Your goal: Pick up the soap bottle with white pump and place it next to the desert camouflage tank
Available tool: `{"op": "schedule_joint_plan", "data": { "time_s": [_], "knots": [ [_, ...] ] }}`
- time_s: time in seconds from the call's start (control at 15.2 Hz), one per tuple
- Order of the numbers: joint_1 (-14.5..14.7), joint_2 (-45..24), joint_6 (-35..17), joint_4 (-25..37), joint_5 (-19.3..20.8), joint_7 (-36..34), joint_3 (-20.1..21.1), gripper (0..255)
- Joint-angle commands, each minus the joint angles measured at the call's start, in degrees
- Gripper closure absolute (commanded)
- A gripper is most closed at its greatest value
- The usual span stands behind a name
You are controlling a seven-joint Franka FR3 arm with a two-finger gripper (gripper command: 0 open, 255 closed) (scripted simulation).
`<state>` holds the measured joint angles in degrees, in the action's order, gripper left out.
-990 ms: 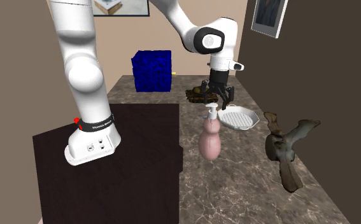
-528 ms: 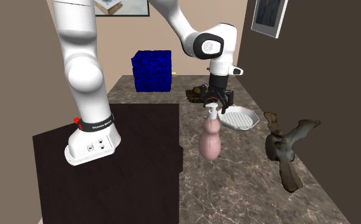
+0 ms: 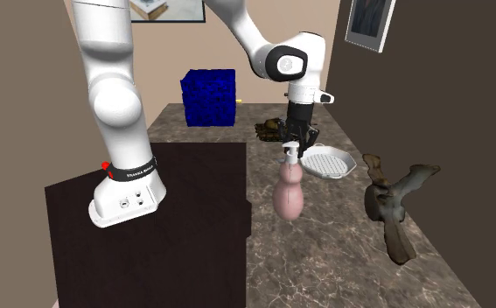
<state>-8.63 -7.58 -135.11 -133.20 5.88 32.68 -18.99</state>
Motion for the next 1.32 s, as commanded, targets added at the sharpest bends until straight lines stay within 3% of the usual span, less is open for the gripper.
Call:
{"op": "schedule_joint_plan", "data": {
  "time_s": [0.0, 0.26, 1.25],
  "knots": [
    [0.0, 0.0, 0.0, 0.0, 0.0, 0.0, 0.0, 255],
    [0.0, 0.0, 0.0, 0.0, 0.0, 0.0, 0.0, 255],
    [0.5, 8.2, 11.5, 3.7, 2.3, -0.8, -0.1, 255]
  ]
}}
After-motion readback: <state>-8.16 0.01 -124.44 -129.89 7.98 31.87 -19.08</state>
